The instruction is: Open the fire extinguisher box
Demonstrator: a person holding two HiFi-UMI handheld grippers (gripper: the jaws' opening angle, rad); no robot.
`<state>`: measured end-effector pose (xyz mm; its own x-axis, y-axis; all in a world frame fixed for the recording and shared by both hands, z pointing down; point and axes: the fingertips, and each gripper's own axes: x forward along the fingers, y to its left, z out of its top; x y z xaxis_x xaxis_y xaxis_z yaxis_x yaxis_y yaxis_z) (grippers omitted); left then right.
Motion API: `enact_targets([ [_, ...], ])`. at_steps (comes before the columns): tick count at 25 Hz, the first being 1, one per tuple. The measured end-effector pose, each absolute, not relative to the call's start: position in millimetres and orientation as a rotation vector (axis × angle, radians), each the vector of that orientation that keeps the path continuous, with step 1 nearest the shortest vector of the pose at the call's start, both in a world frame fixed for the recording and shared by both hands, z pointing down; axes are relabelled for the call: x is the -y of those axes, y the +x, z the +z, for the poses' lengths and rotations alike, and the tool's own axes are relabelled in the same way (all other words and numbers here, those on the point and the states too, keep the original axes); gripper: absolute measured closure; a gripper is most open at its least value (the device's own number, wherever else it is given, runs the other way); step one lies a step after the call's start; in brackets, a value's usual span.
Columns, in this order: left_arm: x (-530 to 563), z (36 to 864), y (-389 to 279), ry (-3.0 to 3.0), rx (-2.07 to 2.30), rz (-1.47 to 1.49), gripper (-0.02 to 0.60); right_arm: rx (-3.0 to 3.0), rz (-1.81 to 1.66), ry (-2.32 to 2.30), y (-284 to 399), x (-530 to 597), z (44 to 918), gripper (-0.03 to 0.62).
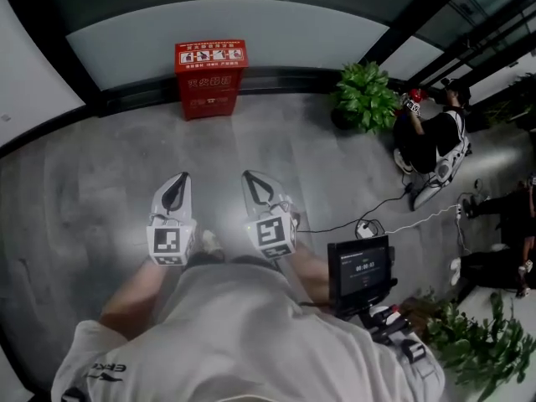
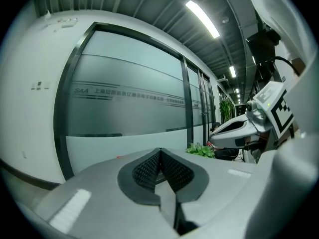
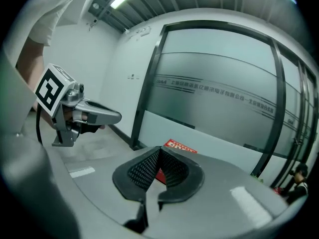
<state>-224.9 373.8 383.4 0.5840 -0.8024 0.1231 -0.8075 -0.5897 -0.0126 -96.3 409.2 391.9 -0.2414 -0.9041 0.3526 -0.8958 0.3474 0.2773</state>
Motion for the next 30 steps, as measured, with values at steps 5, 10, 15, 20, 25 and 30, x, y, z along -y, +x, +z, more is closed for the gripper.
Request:
enact_targets([
  [5,-343,369,-233,2.774,1.387,0.174,0.580,2.153,-0.034,1.592,-105,-378,376,0.580],
  [10,-311,370,-234,2.773,1.383,0.169,0.579,2.133,-0.026,1.594,-103,-349,381,0.580],
  [15,-274,387,-228,2.765,1.381,0.182,0.580,2.122,-0.011,1.604,-93,-313,398,0.580],
  [20,-245,392,-216,2.745,1.412,0.209,0.580,2.136,0.007,1.617,-71,-284,402,0.580],
  [25,-205,394,-188,2.726,1.449,0.227,0.578,2.143,-0.002,1.637,-27,-242,402,0.580],
  [30,-163,400,-144,2.723,1.469,0.259,0.579,2.140,0.024,1.656,28,-203,409,0.580],
])
